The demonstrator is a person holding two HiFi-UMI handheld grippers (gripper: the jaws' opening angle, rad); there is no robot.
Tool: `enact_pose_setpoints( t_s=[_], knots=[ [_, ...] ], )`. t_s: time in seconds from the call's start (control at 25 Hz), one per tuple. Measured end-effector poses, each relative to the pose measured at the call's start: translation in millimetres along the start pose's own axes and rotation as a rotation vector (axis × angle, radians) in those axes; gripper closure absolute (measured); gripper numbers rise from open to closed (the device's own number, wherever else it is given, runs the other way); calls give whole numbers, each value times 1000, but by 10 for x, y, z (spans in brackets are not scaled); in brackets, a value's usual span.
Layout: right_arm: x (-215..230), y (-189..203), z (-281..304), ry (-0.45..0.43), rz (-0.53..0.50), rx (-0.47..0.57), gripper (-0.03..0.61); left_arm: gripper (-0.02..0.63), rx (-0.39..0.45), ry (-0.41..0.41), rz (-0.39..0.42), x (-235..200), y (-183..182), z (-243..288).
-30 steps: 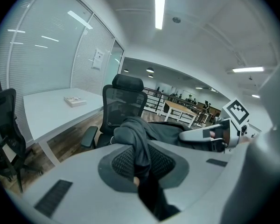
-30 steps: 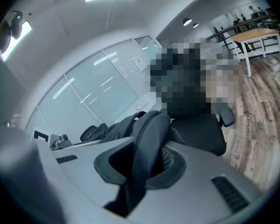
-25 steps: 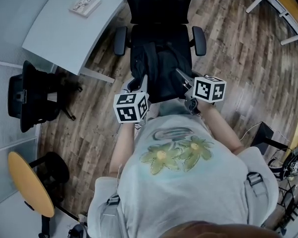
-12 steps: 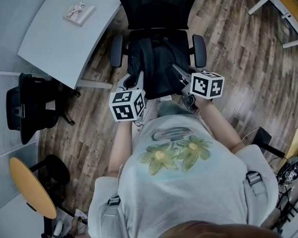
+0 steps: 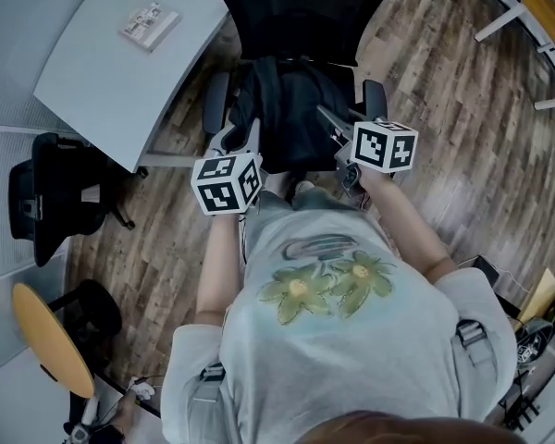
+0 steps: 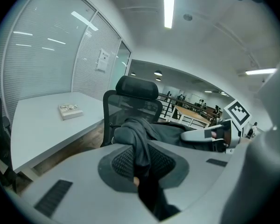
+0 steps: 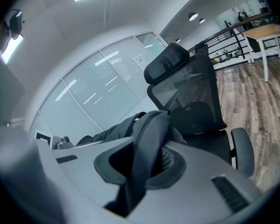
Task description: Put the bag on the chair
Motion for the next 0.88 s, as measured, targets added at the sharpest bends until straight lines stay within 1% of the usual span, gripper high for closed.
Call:
enact_pose_setpoints(
  t_s=[0.12, 0.4, 0.6, 0.88],
  knots=[
    [-1, -139, 35, -9, -4, 1, 525, 560, 12, -5, -5, -35, -125, 61],
    [-60, -429, 248, -17, -11, 25, 525, 560, 30, -14, 13, -238, -375, 267],
    [-27, -632, 460, 13, -1, 44, 525, 560, 16, 15, 35, -433, -519, 528],
    [36, -821, 695, 58, 32, 84, 525, 560, -2, 81, 65, -676, -669, 868]
  ],
)
Point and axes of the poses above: the fingertips, and each gripper's own axes: z forward along the fingers, x to its right, y out of its underside, the point moved 5 cm from there along -z, backward along the fingers, and after that the axes turned 12 degrees about z, right-handed, at the moved point
